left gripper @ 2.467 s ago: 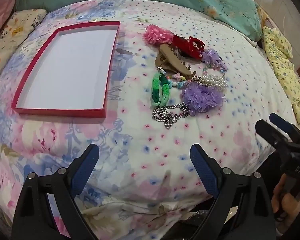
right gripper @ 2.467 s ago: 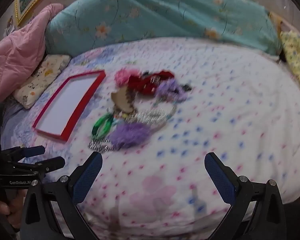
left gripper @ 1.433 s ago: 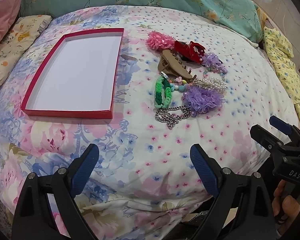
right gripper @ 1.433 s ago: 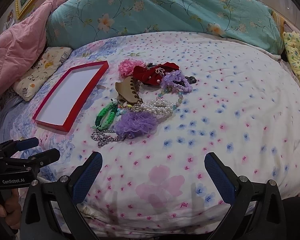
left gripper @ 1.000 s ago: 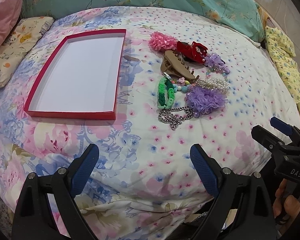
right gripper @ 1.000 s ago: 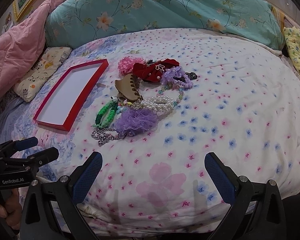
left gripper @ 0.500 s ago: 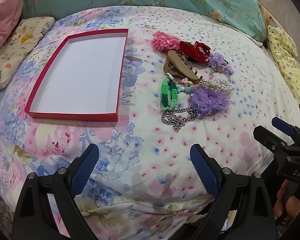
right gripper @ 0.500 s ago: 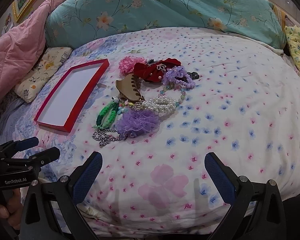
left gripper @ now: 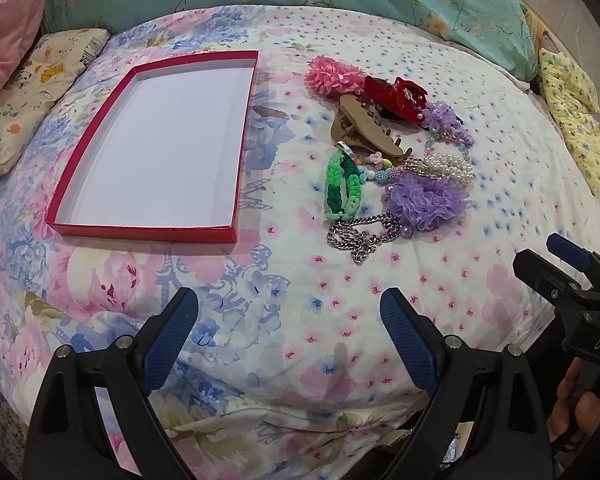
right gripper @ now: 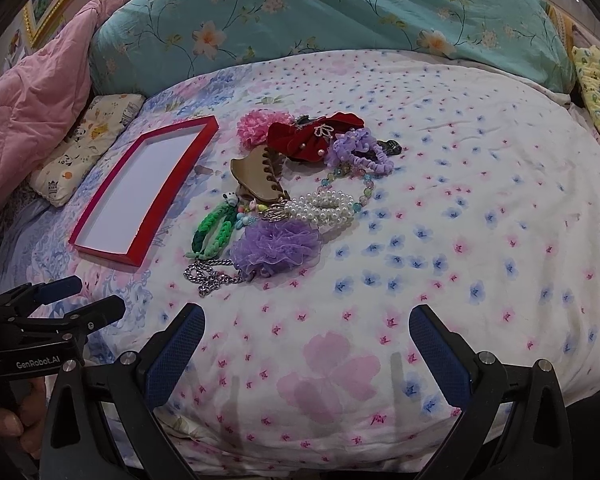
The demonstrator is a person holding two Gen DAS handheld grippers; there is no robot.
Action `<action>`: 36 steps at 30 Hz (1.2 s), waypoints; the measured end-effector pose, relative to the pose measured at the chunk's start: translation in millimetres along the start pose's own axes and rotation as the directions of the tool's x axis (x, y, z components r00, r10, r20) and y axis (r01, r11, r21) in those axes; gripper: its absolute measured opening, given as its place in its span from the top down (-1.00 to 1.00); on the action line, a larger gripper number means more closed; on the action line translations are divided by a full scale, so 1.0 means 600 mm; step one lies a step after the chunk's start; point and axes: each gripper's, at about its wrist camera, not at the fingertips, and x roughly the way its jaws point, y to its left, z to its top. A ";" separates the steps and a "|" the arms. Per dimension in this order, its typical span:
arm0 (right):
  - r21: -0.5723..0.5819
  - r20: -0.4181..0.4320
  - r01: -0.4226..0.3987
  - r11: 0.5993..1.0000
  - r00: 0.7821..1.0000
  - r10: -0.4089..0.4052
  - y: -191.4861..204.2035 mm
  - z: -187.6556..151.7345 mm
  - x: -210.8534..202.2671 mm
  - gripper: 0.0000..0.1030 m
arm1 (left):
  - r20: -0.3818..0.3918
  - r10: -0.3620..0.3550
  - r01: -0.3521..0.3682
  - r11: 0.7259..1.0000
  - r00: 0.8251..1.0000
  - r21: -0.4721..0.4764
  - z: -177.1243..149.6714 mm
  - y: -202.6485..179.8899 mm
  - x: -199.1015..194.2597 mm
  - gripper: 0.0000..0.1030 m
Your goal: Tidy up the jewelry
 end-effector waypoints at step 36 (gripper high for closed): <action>0.158 0.016 -0.066 0.985 0.998 0.064 -0.087 0.101 0.046 -0.96 | -0.022 -0.176 0.175 0.982 0.984 -0.065 0.130 0.002 0.059 -0.81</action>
